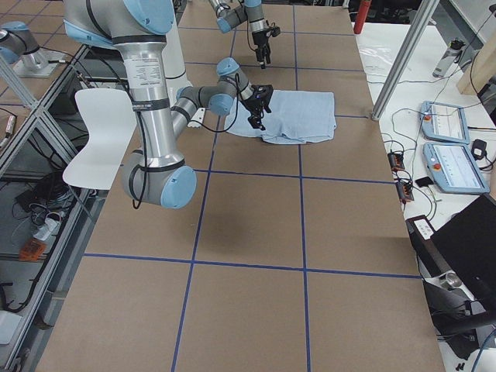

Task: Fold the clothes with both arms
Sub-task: 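Move the left gripper to the shirt edge nearest the robot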

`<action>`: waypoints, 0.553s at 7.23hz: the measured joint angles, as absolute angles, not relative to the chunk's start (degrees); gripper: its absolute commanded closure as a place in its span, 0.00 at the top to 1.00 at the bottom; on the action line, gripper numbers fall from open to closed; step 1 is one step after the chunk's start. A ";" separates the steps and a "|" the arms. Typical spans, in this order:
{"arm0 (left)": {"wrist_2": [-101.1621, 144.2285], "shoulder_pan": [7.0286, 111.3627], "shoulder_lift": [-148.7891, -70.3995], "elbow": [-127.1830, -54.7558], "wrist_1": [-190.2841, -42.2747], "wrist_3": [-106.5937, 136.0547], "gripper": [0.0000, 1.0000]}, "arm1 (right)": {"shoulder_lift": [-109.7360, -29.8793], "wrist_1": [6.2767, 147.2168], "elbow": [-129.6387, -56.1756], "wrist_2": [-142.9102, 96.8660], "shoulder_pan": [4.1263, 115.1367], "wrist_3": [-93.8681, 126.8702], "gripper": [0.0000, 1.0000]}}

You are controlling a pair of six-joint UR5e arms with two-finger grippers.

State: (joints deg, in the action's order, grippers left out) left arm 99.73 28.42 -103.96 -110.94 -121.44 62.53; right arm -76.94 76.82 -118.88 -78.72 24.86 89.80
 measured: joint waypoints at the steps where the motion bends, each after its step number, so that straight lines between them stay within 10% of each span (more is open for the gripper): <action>1: 96.08 23.66 -103.98 -111.44 -119.46 66.25 1.00 | -78.07 72.96 -118.65 -78.91 24.82 89.75 1.00; 4: 91.46 15.21 -104.31 -111.34 -116.84 74.44 0.61 | -82.95 63.24 -118.05 -79.12 24.73 89.57 1.00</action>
State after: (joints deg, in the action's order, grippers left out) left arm 91.46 15.21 -104.31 -111.34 -116.84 74.44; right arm -82.95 63.24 -118.05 -79.12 24.73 89.57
